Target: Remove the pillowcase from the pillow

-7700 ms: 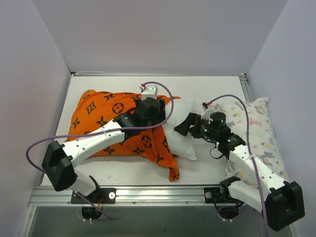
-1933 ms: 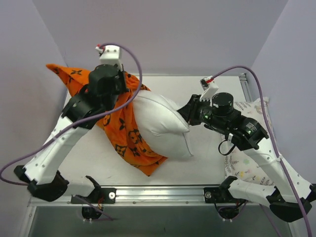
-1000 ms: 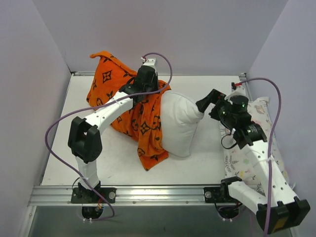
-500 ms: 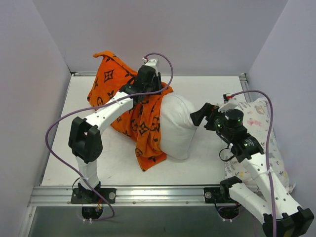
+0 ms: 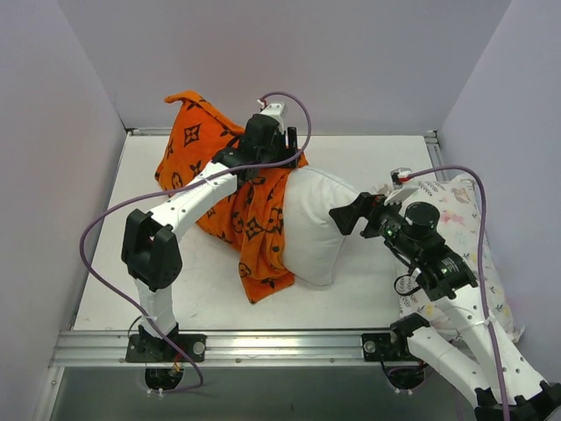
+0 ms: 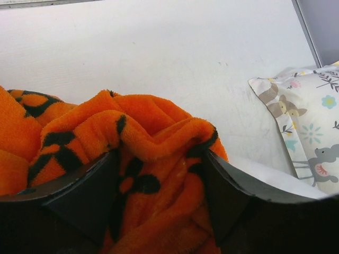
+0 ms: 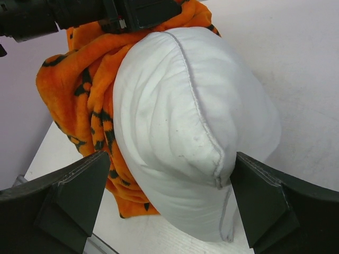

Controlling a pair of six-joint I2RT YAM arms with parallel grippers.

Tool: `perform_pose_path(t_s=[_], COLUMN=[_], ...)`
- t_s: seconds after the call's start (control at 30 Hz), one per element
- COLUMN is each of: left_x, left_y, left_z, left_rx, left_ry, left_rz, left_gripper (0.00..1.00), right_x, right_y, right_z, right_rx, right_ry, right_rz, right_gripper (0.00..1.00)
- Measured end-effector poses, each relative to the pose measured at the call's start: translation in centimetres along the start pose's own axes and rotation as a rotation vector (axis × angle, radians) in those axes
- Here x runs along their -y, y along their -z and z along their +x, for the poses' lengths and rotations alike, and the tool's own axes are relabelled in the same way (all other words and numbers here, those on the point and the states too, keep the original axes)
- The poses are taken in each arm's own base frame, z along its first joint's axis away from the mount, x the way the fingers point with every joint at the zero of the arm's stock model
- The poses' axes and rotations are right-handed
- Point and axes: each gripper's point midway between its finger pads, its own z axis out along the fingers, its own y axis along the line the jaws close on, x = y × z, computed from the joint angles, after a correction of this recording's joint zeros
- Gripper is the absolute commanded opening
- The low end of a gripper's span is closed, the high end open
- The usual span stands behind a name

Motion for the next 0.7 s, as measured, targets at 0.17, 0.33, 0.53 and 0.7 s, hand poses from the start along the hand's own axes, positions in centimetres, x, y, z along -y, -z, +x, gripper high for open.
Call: perform_pose_path(t_s=[0.17,0.33,0.53,0.7], left_x=[0.5,0.9,1.7,2.3], left_y=[0.8,2.9,8.2,11.6], left_z=[-0.4,-1.9,-5.6,-7.9], left_rx=[0.005,0.038,0.153,0.236], left_ry=[-0.023,-0.042,-0.061,-0.067], left_rz=[0.009,0.014,0.027,0.045], left_gripper=[0.76,0.79,0.84,0.86], right_x=[1.3,5.6,7.7,7.3], right_y=[-1.7,-3.1,-2.3,-1.5], right_z=[3.2,6.6,5.0,4.0], right_rx=[-0.073,-0.137,-0.055,-0.053], right_ry=[0.001,-0.020,-0.021,-0.036], right_rz=[0.012,0.194,0.315,0.266], right_gripper=[1.00,1.00,1.00,1.00])
